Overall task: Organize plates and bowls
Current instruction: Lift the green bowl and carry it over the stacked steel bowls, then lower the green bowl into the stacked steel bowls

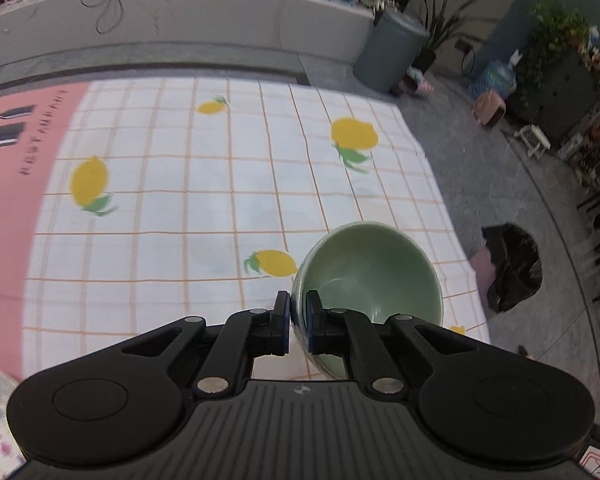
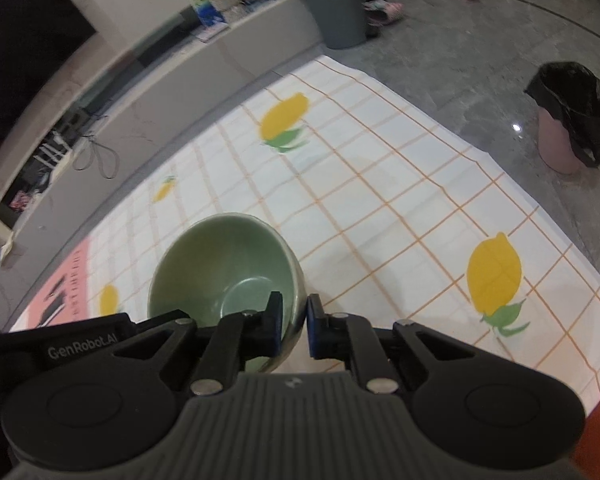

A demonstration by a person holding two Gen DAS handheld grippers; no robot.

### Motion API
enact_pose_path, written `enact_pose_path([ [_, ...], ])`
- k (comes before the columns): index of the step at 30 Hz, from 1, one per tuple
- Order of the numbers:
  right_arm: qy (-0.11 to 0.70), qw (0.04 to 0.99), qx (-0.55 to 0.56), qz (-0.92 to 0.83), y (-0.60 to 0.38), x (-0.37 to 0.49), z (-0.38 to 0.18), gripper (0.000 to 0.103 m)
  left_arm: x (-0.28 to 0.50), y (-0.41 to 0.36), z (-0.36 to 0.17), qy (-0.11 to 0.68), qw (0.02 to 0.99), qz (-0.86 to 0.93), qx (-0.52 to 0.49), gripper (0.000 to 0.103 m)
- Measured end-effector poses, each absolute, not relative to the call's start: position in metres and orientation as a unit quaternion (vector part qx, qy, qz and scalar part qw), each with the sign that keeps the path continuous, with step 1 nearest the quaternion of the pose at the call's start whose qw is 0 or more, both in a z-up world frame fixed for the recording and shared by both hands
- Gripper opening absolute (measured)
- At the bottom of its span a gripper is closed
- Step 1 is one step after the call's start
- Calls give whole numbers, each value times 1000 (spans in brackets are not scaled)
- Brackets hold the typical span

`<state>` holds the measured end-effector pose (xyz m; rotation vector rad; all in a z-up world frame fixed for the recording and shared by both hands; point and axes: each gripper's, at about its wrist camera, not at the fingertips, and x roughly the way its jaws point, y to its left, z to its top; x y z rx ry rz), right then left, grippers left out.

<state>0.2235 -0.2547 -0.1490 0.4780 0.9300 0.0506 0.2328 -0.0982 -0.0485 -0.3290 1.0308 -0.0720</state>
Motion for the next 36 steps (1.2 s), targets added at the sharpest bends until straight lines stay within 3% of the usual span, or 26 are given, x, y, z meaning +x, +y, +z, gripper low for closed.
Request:
enact_pose_path([
  [13, 424, 880, 194, 91, -200, 150, -104, 10, 147, -38, -16, 457, 867, 1, -199, 8],
  [36, 487, 847, 169, 132, -169, 106, -132, 10, 89, 5, -58, 504, 829, -8, -242, 9],
])
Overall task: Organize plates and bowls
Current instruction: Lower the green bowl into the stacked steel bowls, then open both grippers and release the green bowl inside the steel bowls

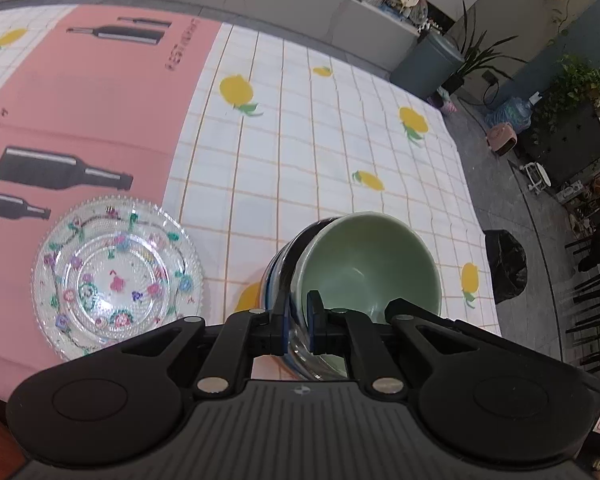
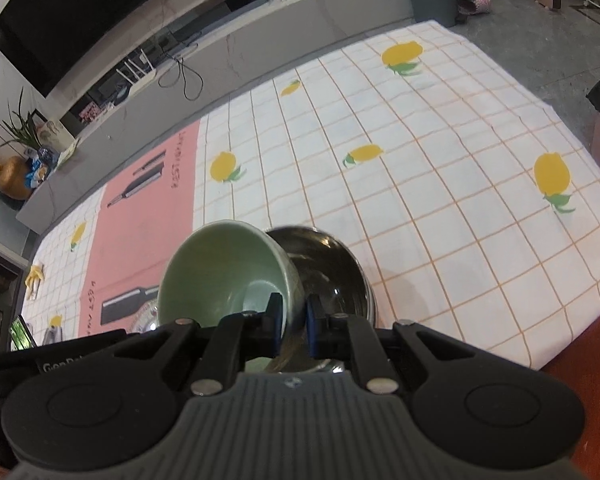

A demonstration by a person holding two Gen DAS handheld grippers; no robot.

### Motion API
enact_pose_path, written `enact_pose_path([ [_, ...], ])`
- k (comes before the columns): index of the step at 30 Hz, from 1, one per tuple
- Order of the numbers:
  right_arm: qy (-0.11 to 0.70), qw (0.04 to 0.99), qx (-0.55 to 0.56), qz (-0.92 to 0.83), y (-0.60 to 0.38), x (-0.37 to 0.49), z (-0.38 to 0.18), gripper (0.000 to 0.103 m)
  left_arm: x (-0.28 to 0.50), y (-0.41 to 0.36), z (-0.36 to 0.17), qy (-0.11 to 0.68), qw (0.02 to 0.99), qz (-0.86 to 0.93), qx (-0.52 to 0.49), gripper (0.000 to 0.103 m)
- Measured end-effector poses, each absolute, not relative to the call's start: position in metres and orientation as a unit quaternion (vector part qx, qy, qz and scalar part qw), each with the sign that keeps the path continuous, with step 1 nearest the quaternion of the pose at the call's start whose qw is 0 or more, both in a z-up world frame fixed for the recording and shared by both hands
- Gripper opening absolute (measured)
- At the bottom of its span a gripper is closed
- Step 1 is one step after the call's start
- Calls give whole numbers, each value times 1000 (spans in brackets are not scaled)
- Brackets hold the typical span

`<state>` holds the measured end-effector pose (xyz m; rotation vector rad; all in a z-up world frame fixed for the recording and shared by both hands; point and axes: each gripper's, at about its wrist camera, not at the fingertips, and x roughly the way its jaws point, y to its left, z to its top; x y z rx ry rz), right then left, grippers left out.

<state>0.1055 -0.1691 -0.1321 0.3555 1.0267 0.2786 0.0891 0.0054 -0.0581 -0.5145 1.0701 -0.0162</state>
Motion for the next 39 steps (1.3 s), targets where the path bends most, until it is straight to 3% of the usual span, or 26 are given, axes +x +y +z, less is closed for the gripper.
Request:
enact_pose_path([
  [19, 515, 833, 165, 120, -177, 119, -152, 8, 100, -19, -64, 514, 841, -19, -170, 9],
  [39, 486, 856, 141, 108, -177, 117, -143, 12, 102, -13, -58, 499, 848, -24, -179, 15],
])
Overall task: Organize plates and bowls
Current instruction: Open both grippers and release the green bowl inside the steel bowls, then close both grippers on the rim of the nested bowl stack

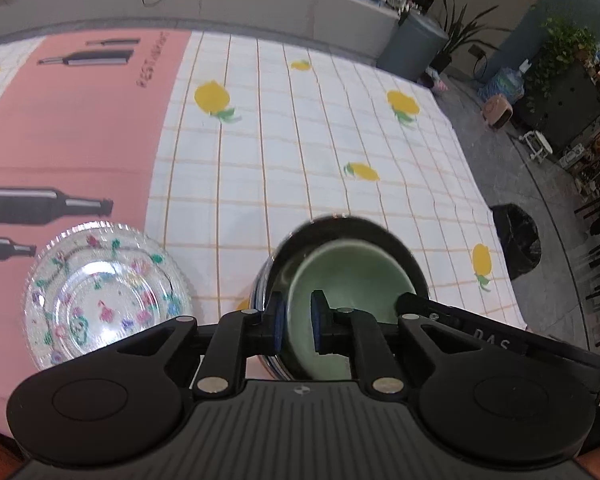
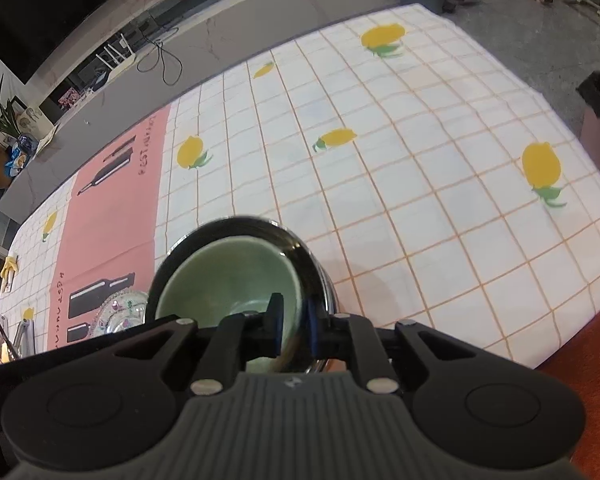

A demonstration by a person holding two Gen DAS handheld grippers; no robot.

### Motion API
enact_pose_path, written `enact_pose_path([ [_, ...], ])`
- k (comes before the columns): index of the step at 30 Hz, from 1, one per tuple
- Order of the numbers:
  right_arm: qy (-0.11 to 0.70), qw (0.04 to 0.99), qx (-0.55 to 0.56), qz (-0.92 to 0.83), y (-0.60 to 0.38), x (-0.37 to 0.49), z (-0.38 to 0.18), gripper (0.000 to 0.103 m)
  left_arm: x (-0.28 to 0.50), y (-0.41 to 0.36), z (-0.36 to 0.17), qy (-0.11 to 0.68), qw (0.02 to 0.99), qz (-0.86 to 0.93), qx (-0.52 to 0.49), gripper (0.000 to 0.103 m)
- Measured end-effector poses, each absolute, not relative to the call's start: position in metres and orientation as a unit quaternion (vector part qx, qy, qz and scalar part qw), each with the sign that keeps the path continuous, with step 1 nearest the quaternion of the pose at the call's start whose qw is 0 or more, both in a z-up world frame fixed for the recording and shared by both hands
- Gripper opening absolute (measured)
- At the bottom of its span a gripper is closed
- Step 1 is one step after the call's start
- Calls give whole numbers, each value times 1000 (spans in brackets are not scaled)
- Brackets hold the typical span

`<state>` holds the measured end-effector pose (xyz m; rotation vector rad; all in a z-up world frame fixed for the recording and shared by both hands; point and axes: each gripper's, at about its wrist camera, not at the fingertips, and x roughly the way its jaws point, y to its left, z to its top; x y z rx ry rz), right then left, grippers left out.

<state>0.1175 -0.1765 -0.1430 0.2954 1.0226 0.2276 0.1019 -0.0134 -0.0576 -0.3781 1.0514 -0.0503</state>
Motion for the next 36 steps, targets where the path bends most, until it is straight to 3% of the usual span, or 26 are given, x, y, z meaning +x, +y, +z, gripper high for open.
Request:
enact_pose_path([
  [11, 455, 874, 136, 106, -182, 110, -123, 31, 94, -11, -40, 463, 867, -38, -180, 30],
  [18, 445, 878, 143, 103, -187, 106, -123, 44, 84, -5, -32, 423, 888, -48, -172, 57],
  [22, 438, 881, 154, 90, -192, 105, -128, 62, 80, 1, -35, 416, 890, -46, -183, 67],
  [27, 451, 871, 177, 84, -197, 106, -140, 71, 78, 14, -52, 426, 876, -33, -223, 71],
  [36, 479, 848, 206, 91, -198, 110, -167, 75, 78, 22, -81, 439, 852, -42, -281, 72],
])
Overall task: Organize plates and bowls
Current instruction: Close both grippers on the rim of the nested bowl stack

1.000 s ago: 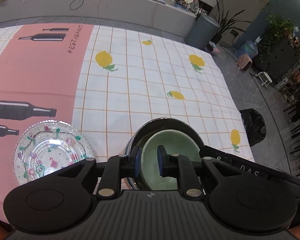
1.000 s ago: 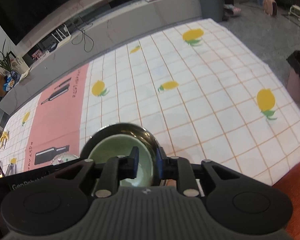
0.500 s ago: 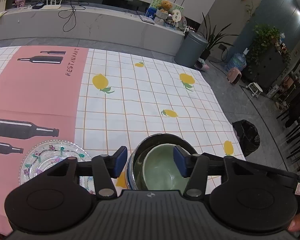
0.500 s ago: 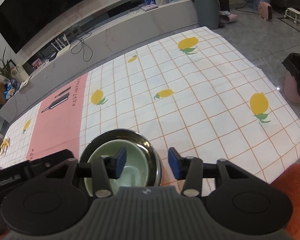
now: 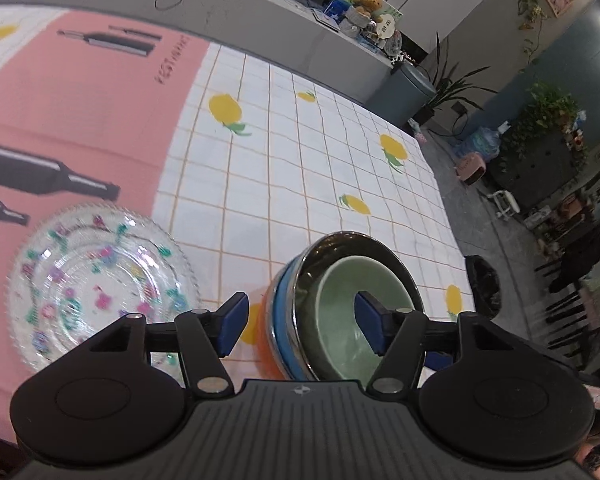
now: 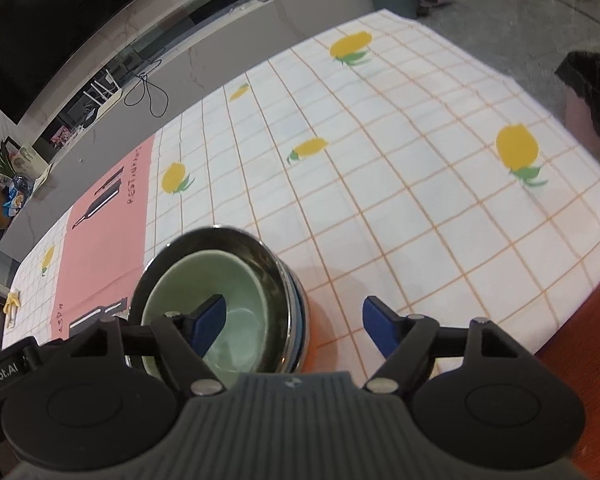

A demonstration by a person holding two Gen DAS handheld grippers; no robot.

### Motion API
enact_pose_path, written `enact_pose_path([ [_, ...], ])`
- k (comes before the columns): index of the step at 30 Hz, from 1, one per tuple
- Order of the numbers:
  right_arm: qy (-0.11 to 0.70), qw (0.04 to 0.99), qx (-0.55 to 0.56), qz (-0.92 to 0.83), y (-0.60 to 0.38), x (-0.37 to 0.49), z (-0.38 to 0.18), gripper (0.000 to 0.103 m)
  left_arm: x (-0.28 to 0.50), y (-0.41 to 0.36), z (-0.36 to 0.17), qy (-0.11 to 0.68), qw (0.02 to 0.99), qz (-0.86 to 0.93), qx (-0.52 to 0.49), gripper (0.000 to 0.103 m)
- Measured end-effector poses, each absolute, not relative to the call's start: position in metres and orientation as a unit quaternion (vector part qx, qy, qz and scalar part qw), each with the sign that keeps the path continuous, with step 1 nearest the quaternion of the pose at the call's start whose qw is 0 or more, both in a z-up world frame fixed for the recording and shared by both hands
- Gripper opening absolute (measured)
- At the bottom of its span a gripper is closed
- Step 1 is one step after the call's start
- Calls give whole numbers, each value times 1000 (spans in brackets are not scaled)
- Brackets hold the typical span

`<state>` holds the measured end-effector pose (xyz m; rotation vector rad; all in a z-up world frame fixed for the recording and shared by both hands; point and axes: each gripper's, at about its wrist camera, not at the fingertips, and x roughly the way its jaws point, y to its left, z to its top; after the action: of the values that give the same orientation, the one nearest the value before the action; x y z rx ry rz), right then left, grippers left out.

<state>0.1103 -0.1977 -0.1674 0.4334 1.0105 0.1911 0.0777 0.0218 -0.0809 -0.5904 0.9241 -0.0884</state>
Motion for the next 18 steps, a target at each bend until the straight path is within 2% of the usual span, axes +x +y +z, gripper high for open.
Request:
enact_pose_path([
  [18, 517, 797, 289, 115, -204, 128, -206, 74, 94, 34, -128, 456, 803, -36, -382, 71],
])
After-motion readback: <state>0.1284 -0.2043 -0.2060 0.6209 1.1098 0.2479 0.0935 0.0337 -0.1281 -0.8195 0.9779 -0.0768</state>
